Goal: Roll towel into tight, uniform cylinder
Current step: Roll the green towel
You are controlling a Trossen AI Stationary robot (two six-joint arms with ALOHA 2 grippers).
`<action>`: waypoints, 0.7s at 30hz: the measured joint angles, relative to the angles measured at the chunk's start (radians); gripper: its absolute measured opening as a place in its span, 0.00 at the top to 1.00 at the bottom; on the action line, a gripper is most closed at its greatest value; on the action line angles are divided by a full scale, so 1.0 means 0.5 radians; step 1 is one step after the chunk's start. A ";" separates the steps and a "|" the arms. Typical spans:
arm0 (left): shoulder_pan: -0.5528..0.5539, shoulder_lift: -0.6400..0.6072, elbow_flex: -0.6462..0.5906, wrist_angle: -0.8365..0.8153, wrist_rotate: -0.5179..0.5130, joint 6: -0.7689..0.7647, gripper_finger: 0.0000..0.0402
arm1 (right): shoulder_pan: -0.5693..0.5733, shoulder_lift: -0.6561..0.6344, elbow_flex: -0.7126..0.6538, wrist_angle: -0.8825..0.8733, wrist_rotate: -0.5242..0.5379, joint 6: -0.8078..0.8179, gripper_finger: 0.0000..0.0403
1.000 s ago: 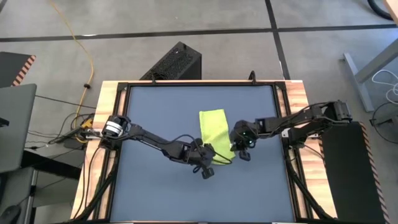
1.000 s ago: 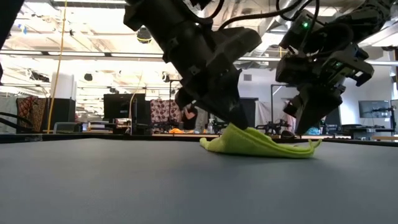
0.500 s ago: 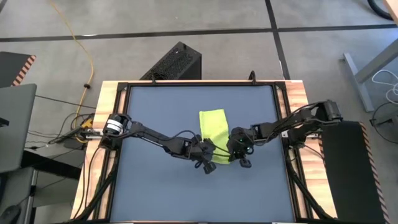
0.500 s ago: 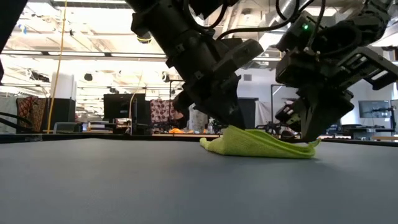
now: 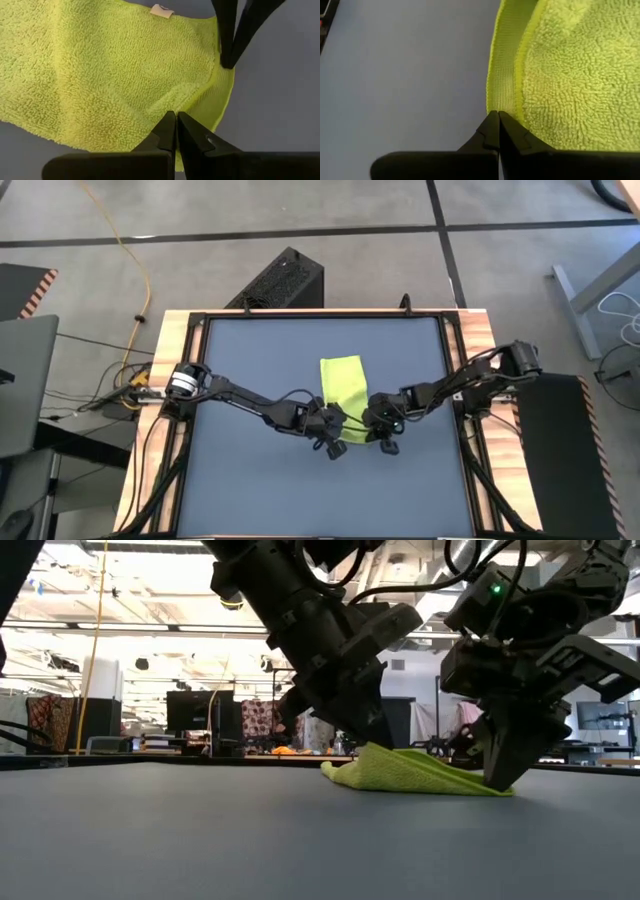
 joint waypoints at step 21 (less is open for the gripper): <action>-0.161 0.000 -0.006 -0.125 -0.175 -0.159 1.00 | 0.022 -0.162 -0.001 -0.445 0.126 0.144 0.96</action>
